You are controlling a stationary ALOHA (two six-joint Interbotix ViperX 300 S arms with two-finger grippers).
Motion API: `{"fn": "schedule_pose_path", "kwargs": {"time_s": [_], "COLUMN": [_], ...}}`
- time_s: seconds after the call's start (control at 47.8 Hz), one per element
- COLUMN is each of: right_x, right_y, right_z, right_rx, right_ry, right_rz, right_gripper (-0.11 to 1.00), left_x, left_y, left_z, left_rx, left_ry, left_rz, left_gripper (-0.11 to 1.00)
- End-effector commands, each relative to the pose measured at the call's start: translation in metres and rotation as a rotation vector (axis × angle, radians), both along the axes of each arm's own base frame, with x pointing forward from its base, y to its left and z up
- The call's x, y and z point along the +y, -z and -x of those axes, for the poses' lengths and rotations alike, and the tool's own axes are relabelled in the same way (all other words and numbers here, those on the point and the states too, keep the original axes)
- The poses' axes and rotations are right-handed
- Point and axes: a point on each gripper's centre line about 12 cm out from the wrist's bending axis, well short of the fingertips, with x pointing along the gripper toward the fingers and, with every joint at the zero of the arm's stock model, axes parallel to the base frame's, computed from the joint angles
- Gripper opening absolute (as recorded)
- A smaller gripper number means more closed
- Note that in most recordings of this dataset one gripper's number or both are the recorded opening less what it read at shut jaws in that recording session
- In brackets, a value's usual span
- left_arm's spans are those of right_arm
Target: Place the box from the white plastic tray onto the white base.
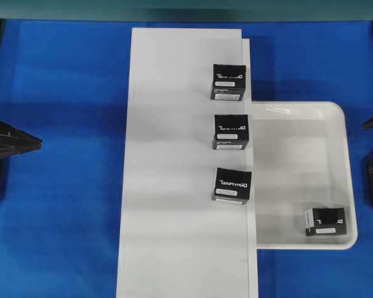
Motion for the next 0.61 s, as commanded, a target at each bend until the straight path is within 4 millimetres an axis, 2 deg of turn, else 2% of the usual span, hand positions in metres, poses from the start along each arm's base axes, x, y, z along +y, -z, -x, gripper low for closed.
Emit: {"fn": "schedule_pose_path", "kwargs": {"time_s": [0.0, 0.585], "right_x": [-0.0002, -0.0002], "right_y": [-0.0003, 0.0030], "right_z": [-0.0021, -0.0033], "right_rx": [-0.011, -0.006], "right_ry": [0.002, 0.003], "right_rz": [-0.002, -0.003], "right_gripper": [0.99, 0.99], "left_x": [-0.0024, -0.0035], "left_y": [-0.0040, -0.0008], "left_z": [-0.0016, -0.0019], "left_rx": [-0.008, 0.003], "left_ry": [0.012, 0.018], "left_rz": [0.001, 0.000], "left_gripper": [-0.06, -0.06]}}
